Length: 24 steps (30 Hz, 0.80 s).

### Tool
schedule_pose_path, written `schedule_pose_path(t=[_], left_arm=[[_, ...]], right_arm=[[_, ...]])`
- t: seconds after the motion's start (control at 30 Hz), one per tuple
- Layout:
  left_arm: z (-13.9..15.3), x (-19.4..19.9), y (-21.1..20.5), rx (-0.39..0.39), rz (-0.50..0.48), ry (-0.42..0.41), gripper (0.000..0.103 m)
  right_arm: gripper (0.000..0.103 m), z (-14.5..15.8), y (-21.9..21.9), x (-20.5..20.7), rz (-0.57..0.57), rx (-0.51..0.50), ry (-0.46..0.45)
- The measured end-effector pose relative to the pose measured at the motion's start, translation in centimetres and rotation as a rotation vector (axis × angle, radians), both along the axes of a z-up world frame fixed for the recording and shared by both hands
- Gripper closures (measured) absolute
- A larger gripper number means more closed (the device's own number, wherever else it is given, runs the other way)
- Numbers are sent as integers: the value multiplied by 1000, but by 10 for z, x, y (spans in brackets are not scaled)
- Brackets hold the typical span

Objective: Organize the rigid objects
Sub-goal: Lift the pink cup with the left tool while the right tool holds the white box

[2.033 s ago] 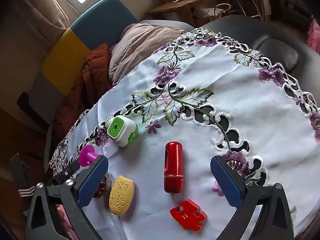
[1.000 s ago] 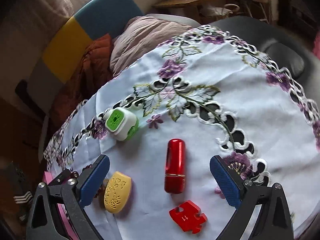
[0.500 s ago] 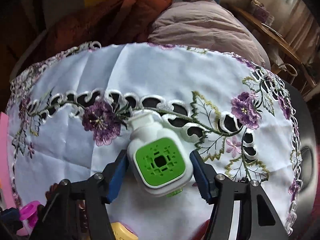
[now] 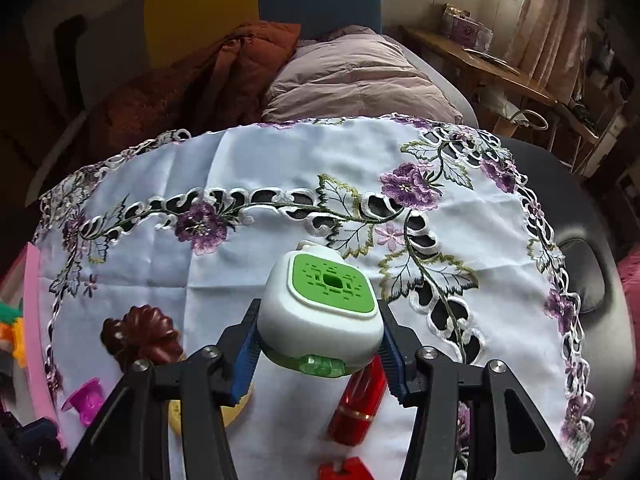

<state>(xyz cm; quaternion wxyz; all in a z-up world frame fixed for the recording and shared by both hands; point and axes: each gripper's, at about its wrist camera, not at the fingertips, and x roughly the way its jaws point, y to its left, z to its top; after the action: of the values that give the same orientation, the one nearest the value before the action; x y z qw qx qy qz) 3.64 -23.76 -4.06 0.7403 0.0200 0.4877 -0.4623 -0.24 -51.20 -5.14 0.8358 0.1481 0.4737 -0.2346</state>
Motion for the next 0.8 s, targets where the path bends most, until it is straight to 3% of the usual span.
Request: schedule_pose_path(t=[0.07,0.17,0.3,0.37,0.63,0.8], left_arm=[[-1,-2,2,20,19,-25,90],[-3,-1,3,46,37,-19,70],[-4,-6,0,79,41,-35,34],[-7,-9,-4,92,52,-35,32],[-26,-14,-13,91,146,118,39],[-32,-1,-25,100,210,142,39]], right_arm=[[50,2,13,-9,18,24,-24],[50,0,31,-22,32,41,-52],[50,-2,46,-32,62,61,-82],[50,-4,50,-32,78,64,-81],[50,-3,51,-34,88,54,-95],[50,-1,52,-34,94,48,-108]])
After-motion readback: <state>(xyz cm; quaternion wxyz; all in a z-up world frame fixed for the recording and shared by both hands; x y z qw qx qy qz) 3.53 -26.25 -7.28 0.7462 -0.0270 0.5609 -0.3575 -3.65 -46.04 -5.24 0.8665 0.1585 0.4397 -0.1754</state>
